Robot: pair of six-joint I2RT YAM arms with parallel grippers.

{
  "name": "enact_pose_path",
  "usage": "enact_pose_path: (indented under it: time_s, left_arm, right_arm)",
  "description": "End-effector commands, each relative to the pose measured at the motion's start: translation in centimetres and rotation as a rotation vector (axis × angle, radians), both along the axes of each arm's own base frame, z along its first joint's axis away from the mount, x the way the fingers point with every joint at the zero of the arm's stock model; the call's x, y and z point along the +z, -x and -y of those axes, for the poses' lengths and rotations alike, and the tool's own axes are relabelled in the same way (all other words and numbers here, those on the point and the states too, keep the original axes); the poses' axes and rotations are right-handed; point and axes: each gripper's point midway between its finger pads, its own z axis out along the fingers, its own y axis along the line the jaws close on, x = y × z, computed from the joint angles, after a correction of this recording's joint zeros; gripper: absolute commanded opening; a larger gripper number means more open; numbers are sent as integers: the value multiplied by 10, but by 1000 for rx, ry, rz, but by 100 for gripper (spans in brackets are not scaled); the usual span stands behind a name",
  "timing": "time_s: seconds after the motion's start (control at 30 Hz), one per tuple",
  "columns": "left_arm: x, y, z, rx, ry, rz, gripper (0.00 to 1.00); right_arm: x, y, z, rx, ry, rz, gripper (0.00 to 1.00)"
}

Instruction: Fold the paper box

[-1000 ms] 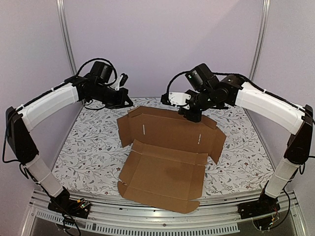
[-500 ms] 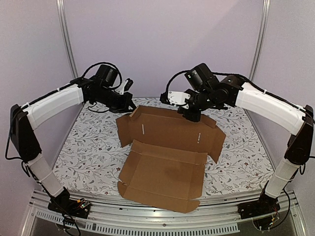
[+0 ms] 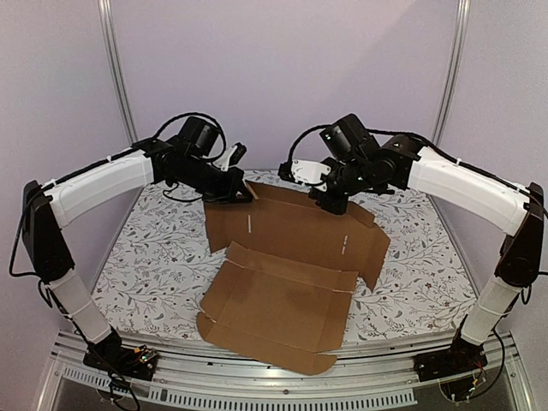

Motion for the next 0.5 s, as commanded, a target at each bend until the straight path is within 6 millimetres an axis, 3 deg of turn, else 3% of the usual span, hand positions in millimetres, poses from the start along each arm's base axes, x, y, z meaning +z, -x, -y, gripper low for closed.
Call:
enact_pose_path:
  time_s: [0.0,0.47]
  left_arm:
    - [4,6,20,-25,60,-5,0]
    - [-6,-12,26,34,86,33,0]
  right_arm:
    - [6,4,-5,-9,-53,10,0]
    - [3,16,3,-11,-87,-1,0]
